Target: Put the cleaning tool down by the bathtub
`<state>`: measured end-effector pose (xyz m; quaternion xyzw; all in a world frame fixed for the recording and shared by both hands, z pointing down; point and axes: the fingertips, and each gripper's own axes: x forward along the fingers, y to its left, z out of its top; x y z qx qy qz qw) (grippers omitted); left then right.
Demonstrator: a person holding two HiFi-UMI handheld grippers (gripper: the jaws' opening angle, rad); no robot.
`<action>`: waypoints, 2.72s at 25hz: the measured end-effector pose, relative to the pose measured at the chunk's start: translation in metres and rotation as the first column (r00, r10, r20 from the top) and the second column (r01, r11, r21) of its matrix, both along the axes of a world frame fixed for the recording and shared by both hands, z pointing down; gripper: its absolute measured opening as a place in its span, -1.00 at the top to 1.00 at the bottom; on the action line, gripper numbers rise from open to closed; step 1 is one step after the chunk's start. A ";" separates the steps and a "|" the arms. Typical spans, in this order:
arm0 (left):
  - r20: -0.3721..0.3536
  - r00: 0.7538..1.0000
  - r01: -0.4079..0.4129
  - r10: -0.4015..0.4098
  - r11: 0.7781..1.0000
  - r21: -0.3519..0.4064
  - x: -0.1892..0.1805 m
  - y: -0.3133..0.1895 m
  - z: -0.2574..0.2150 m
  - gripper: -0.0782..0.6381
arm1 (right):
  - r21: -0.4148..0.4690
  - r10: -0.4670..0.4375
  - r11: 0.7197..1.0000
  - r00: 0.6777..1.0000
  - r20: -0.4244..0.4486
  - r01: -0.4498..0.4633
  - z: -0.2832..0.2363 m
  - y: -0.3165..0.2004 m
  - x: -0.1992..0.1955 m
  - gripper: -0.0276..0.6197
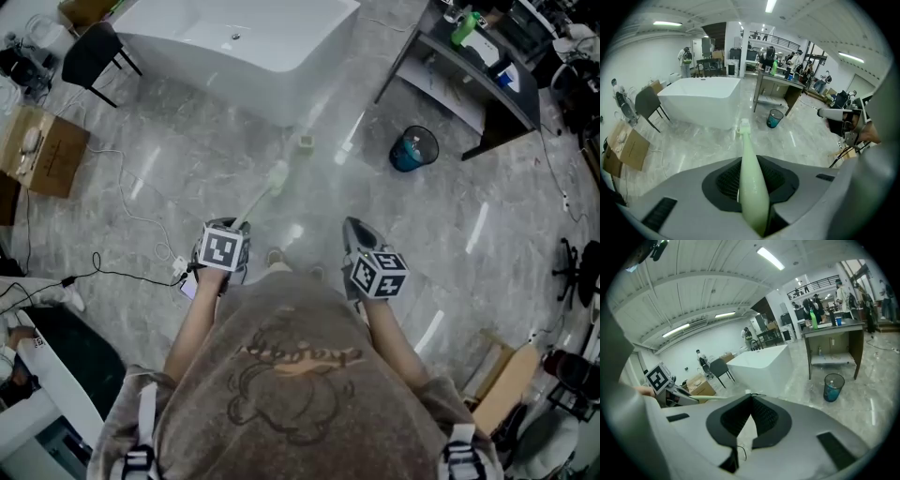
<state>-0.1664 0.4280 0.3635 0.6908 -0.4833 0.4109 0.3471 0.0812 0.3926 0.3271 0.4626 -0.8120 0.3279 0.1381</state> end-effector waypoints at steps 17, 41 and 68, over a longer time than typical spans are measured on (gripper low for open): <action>-0.029 0.994 -0.110 0.109 0.994 -0.010 -0.034 -0.039 0.027 0.51 | 0.072 0.091 0.993 0.995 0.051 -0.095 -0.006 -0.030 -0.038 0.92; -0.046 0.990 -0.134 0.131 0.990 -0.053 0.024 -0.237 0.045 0.51 | 0.072 0.028 0.997 0.996 0.081 -0.034 0.004 -0.244 -0.008 0.92; -0.125 0.990 0.051 -0.062 0.995 -0.085 0.062 -0.357 0.082 0.52 | -0.052 -0.271 0.961 0.962 0.046 0.273 0.071 -0.396 -0.036 0.92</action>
